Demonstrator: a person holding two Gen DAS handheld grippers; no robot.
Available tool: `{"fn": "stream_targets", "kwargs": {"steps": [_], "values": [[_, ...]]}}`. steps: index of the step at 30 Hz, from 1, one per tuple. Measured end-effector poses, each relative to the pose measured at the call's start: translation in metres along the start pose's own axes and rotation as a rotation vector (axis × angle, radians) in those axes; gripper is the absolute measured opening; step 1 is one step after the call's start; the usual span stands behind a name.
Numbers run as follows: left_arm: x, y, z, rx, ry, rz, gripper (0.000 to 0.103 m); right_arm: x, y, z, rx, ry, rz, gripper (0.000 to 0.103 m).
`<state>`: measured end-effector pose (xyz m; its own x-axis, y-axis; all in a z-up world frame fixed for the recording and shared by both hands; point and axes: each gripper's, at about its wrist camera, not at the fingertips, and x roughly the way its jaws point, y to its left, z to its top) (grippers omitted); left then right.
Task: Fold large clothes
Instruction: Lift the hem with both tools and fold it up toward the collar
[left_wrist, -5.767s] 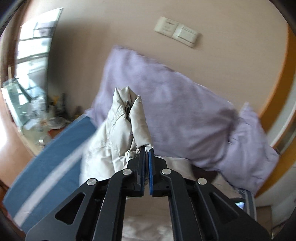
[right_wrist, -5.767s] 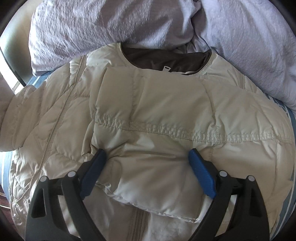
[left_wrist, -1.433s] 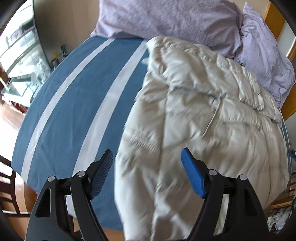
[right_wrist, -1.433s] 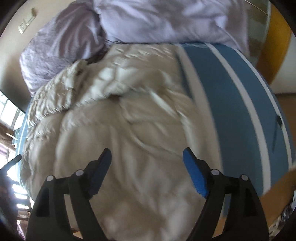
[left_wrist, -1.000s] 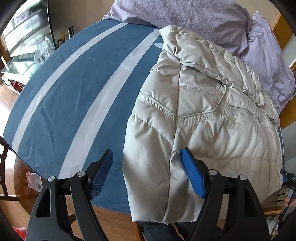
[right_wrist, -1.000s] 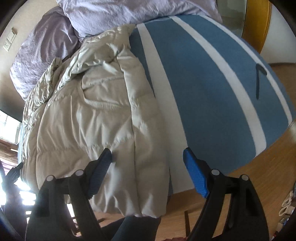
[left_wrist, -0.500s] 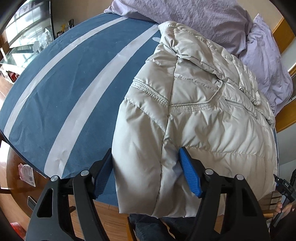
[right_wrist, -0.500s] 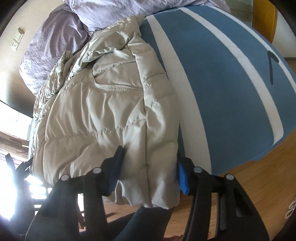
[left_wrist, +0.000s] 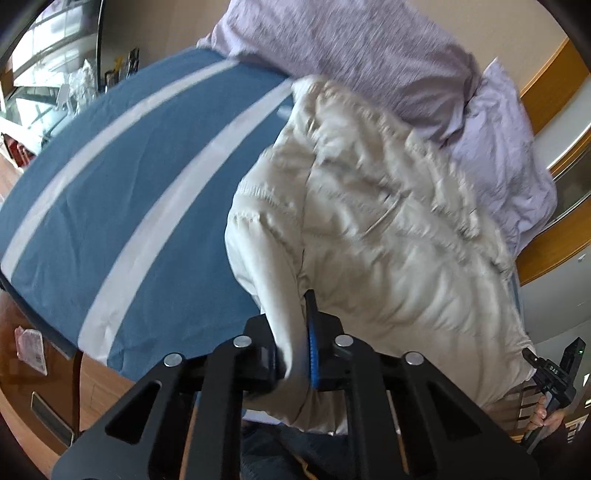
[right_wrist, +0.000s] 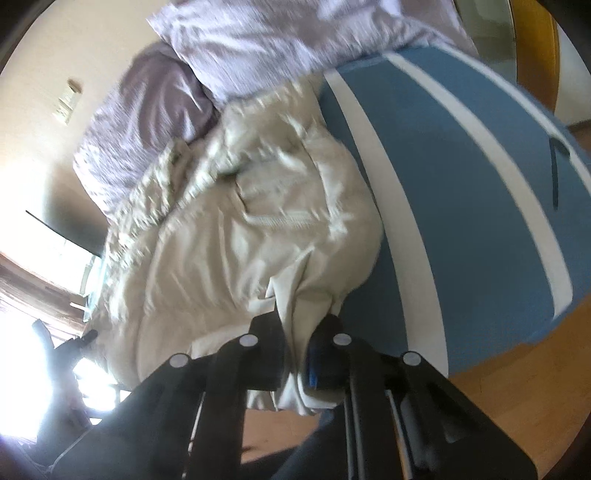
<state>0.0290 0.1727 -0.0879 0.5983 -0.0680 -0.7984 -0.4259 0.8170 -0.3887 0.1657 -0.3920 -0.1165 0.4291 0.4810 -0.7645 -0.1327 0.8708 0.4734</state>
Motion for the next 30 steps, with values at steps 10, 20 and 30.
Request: {"fn": "stream_targets", "kwargs": {"steps": [10, 20, 30], "values": [[-0.028, -0.036, 0.064, 0.007, -0.155, -0.029, 0.009, -0.019, 0.040, 0.070, -0.048, -0.169, 0.032, 0.009], [-0.029, -0.068, 0.133, 0.025, -0.236, -0.024, 0.009, -0.012, 0.060, 0.140, -0.065, -0.255, 0.033, 0.009], [0.001, -0.095, 0.198, 0.039, -0.261, 0.025, 0.009, 0.030, 0.074, 0.215, -0.056, -0.266, 0.017, 0.009]]}}
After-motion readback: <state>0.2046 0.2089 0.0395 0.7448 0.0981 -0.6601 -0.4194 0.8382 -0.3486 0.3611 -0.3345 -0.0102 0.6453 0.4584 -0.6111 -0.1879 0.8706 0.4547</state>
